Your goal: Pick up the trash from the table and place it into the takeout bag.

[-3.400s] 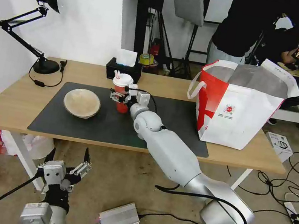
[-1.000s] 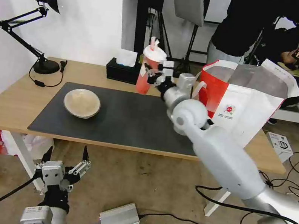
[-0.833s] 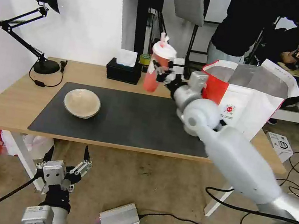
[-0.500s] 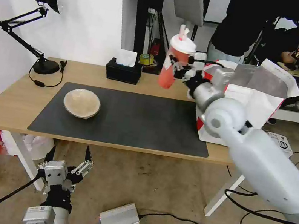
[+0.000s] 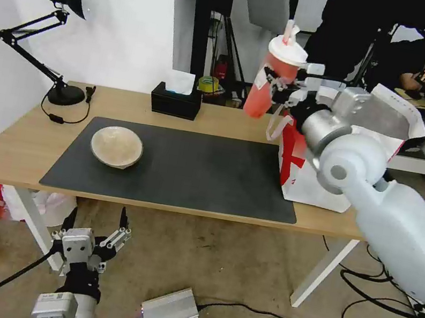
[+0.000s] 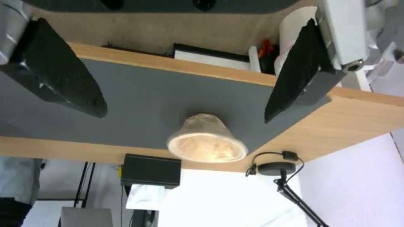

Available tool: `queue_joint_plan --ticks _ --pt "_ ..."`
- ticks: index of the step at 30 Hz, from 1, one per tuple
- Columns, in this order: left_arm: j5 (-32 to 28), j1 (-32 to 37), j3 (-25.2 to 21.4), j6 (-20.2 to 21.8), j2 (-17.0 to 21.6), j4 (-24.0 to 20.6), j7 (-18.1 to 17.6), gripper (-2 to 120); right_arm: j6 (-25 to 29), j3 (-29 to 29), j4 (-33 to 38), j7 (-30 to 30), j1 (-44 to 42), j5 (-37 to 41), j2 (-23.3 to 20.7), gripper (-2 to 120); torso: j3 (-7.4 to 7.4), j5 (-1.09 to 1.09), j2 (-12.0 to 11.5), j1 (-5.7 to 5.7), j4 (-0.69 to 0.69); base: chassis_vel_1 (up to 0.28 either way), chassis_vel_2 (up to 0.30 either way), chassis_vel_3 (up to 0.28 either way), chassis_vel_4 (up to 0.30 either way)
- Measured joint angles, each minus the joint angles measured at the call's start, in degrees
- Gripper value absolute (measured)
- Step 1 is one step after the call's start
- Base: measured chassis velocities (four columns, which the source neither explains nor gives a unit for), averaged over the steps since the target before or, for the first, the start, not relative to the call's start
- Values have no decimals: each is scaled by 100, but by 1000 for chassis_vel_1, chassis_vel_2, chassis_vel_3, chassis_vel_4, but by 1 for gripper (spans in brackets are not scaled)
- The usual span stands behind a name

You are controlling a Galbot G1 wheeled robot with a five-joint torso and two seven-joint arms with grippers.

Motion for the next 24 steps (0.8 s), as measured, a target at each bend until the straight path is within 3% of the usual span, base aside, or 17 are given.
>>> queue_joint_plan --ticks 24 --pt "4 15 35 -17 1 -33 5 100 26 705 -256 -45 -192 186 -550 6 0 0 0 0 0 0 0 0 0"
